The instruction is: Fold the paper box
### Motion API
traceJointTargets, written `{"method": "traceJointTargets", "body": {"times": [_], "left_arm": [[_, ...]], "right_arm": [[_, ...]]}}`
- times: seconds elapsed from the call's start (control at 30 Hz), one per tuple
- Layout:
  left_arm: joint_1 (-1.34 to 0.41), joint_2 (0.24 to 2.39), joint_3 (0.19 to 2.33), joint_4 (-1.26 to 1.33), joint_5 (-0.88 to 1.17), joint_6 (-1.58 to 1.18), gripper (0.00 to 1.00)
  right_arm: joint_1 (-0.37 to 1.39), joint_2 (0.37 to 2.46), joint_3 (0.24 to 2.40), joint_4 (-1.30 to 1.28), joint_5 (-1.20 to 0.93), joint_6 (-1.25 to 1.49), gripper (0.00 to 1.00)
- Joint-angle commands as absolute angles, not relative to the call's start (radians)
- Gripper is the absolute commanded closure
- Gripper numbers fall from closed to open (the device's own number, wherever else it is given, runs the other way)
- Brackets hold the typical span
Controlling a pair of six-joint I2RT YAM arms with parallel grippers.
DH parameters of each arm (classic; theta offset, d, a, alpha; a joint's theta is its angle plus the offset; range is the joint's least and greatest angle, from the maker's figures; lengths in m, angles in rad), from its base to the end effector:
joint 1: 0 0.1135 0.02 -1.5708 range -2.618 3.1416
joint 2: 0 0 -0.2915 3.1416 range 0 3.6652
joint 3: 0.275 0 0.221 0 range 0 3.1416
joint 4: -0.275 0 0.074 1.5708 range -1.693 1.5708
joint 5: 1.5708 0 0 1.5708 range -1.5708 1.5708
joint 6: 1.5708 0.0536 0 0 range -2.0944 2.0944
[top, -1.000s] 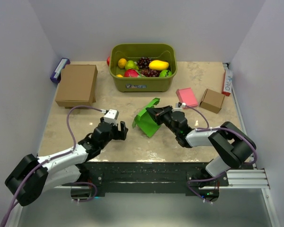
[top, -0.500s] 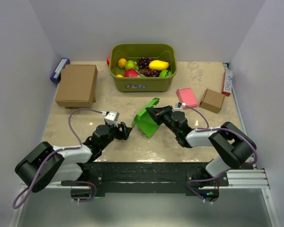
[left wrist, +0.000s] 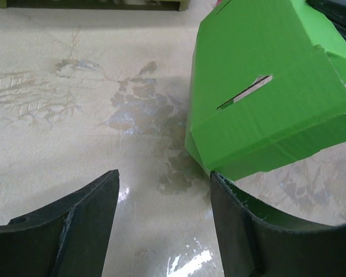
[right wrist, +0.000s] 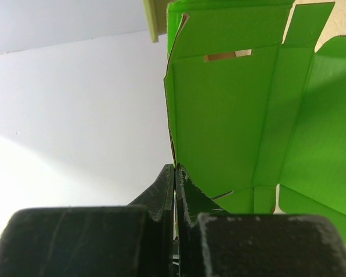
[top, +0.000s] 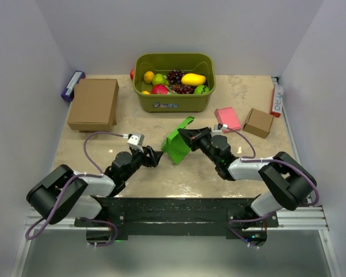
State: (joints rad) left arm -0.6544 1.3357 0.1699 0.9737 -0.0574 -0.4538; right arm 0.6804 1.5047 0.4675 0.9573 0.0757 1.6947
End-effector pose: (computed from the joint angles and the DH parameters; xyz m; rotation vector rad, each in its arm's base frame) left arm 0.1734 -0.1292 0.2008 0.1397 1.8192 -0.7466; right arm 0.2261 0.1778 0.2416 1.0167 1.6881 1.6583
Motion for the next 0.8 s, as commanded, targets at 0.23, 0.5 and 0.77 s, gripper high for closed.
{"method": "traceJointTargets", "body": {"times": [0.23, 0.5, 0.77], "left_arm": [[-0.644, 1.434, 0.155, 1.167, -0.009, -0.413, 0.38], [-0.643, 1.445, 0.089, 1.224, -0.032, -0.429, 0.42], [-0.641, 1.489, 0.135, 1.276, -0.041, -0.471, 0.45]], "right_arm": [[0.686, 1.470, 0.474, 0.954, 0.087, 1.704, 1.00], [0.686, 1.471, 0.477, 0.954, 0.084, 1.710, 1.00], [0.687, 1.453, 0.476, 0.945, 0.086, 1.709, 1.00]]}}
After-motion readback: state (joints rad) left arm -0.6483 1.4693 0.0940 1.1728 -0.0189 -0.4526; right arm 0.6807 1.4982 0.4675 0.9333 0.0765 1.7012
